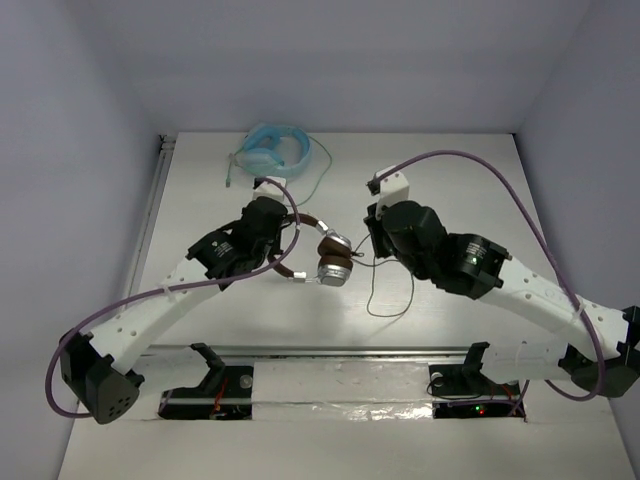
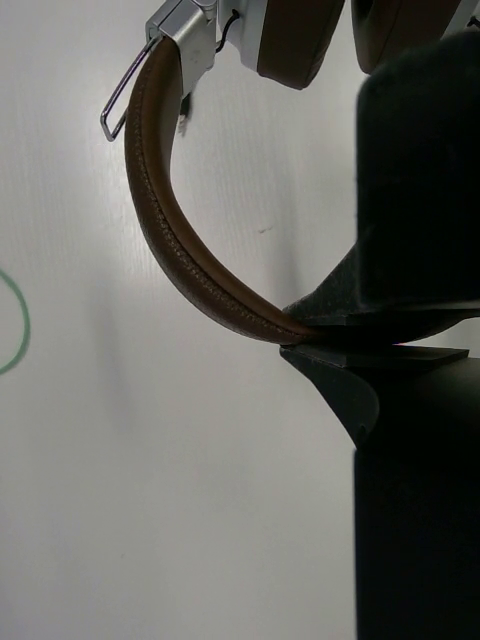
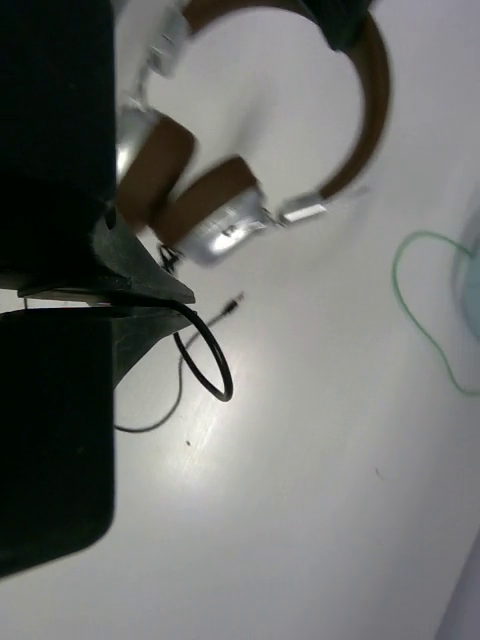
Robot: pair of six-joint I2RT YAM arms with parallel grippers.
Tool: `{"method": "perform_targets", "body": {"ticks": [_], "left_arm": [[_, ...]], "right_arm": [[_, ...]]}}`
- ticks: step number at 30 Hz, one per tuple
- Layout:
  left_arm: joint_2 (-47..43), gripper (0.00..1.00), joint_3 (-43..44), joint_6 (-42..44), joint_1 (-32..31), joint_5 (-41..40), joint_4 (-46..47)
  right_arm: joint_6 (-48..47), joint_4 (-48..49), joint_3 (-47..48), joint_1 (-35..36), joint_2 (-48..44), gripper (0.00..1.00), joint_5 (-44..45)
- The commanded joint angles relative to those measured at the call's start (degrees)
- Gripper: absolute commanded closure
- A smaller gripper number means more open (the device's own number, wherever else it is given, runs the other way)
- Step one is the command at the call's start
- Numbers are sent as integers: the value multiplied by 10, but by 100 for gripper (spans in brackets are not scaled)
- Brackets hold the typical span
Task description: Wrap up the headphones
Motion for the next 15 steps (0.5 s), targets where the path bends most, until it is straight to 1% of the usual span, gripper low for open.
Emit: {"method": "perform_targets", "body": {"ticks": [1,2,3,4,5,6,8,9,10,11,13,14,15], "left_arm": [[-29,100,23,27,-1,88,2],[-31,100,11,33,-1,112,9],[-34,100,6,34,5,156,13],[-44,100,1,35,13,179,33],[-50,100,-10,39,36,204,46],[-61,100,-15,39,55,269,65],[-66,100,-23,42,97,341,82],[-67,100,-24,46,103,384,89],[-65,100,-24,48,103,395,93],[-62,100,-22,52,103,398,90],[-47,100,-22,61,103,370,72],[-44,100,-32,63,103,375,76],[-43,100,-38,66,103,403,80]], "right_arm": [[-39,81,13,-37,-9,100,64],[-47,105,2,-58,-9,100,55],[-53,144,-4,-69,-8,100,55],[-53,158,-7,-76,-5,100,59],[-56,175,-13,-81,-6,100,59],[-61,220,-34,-95,-9,100,53],[-60,249,-52,-107,-10,100,24],[-61,278,-66,-117,-10,100,14],[-61,289,-71,-128,-10,96,-1],[-56,292,-72,-138,-5,96,-45],[-43,290,-56,-153,-1,97,-85],[-45,299,-52,-153,-2,97,-135],[-51,307,-50,-153,0,95,-169]]}}
